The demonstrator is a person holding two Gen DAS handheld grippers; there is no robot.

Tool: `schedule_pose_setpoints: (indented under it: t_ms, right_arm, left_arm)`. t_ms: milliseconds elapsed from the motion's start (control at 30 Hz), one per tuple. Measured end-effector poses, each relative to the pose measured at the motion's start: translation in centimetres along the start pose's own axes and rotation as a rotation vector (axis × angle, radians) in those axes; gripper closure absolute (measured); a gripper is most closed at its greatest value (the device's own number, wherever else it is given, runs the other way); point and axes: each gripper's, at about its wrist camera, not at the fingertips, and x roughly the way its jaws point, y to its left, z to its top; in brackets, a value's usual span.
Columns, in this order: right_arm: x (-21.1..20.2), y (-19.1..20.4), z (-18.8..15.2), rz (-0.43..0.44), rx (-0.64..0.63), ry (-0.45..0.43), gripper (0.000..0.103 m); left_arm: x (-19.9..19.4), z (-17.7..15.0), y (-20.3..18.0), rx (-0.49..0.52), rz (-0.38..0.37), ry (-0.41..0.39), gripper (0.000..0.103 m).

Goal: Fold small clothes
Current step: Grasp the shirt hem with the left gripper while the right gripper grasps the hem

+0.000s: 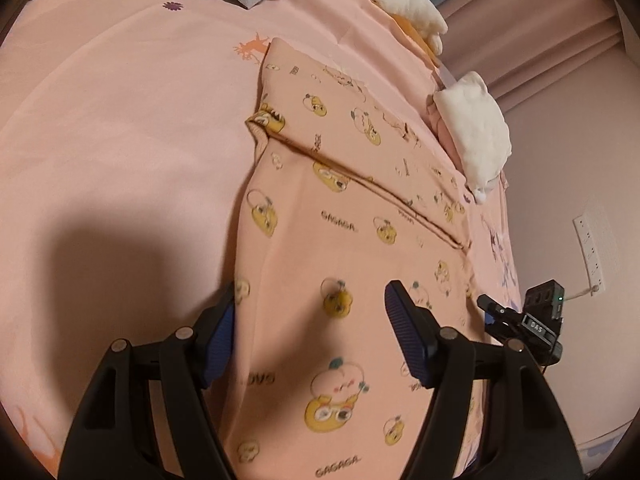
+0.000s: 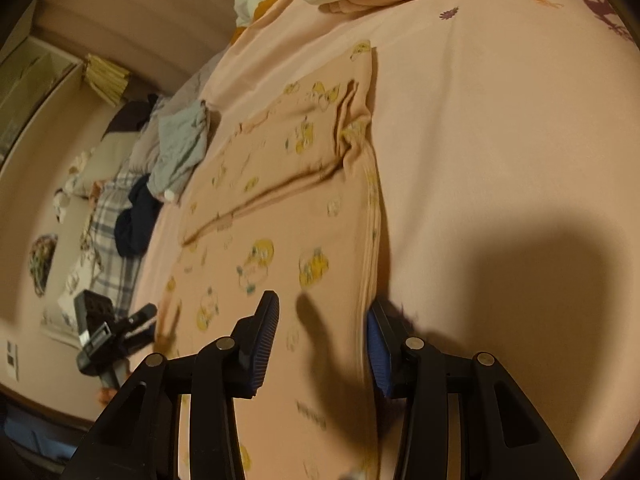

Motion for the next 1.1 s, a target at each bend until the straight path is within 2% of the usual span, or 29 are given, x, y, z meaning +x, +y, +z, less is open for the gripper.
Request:
schedule_pose_setpoints:
  t_ms: [133, 267, 467, 667, 733, 833, 900, 933, 1000, 1100]
  right_arm:
    - [-0.1, -0.3, -0.4, 0.038, 0.011, 0.013, 0.059]
    - [-0.9, -0.5, -2.4, 0.087, 0.004, 0.048, 0.059]
    - [-2.1, 0.2, -6.2, 0.11, -0.025, 0.098, 0.059]
    - [-2.8, 1.0, -8.6, 0.102, -0.038, 0.126, 0.059]
    - [-2.9, 1.2, -9.1, 0.098, -0.041, 0.127, 0.059]
    - [-2.8, 1.3, -9.5, 0.094, -0.043, 0.125, 0.059]
    - [-2.6, 1.7, -9.6, 0.088, -0.047, 0.116, 0.06]
    - [-2.5, 1.7, -9.5, 0.077, -0.052, 0.115, 0.062]
    - [-2.3, 1.8, -9.6, 0.051, -0.069, 0.115, 0.08]
    - [-2.2, 1.7, -9.3, 0.041, -0.062, 0.107, 0.094]
  left_arm:
    - [-0.2, -0.8, -0.5, 0.044, 0.006, 0.021, 0.044]
    - [-0.8, -2.4, -0.4, 0.075, 0.006, 0.044, 0.053]
    - [-2.4, -5.4, -0.3, 0.068, -0.017, 0.057, 0.054]
    - [-3.7, -8.2, -0.6, 0.079, -0.026, 0.072, 0.054]
    - [-4.0, -8.7, -0.7, 0.078, -0.019, 0.073, 0.057]
    - [-4.2, -9.3, -0.7, 0.069, -0.009, 0.072, 0.065]
    - [-4.2, -9.5, -0.7, 0.067, 0.01, 0.07, 0.078]
    - [-4.3, -9.6, -0.5, 0.063, 0.013, 0.069, 0.08]
    - [-4.3, -9.3, -0.3, 0.05, 0.023, 0.069, 0.097]
    - [-4.8, -8.8, 0.0, 0.029, 0.014, 0.048, 0.101]
